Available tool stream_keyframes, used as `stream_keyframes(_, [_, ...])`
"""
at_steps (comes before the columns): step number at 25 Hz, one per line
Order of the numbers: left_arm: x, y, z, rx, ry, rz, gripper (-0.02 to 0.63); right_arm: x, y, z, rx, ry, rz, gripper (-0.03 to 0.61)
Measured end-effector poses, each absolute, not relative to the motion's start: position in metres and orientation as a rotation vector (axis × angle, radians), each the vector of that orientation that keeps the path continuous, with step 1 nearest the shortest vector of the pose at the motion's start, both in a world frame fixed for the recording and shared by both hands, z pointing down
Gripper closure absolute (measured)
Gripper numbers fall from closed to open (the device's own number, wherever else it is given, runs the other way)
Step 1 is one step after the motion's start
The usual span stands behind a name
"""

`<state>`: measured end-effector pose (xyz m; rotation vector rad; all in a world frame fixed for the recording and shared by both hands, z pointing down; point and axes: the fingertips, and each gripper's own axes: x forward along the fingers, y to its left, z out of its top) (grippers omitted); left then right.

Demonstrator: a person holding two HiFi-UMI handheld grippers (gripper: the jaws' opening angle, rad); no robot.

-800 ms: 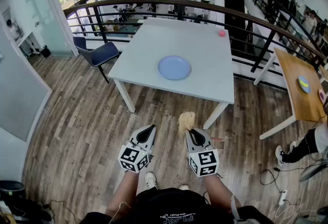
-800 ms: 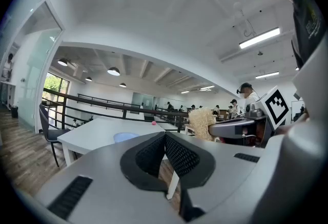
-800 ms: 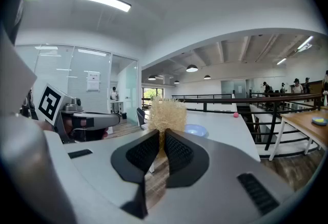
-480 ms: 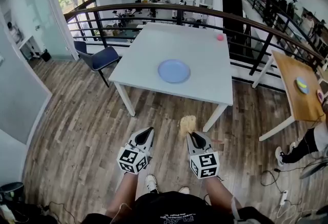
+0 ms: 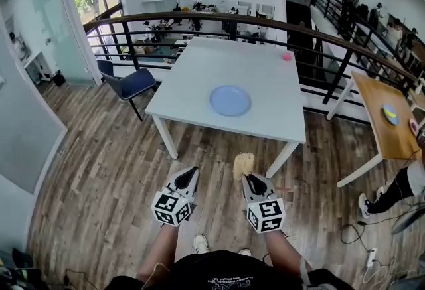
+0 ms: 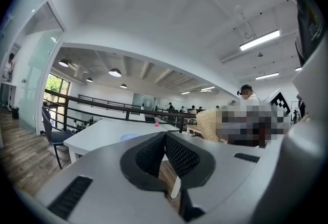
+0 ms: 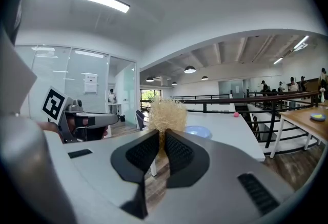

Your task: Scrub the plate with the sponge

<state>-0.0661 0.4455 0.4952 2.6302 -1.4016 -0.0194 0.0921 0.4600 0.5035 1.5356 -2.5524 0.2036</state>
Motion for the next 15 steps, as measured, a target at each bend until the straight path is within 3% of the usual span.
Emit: stream_keyframes(15, [-0.135, 0.416, 0.499, 2.674, -1.271, -0.03, 0.601, 0.019, 0.43, 0.504, 1.589, -2.511, 0.221, 0.534])
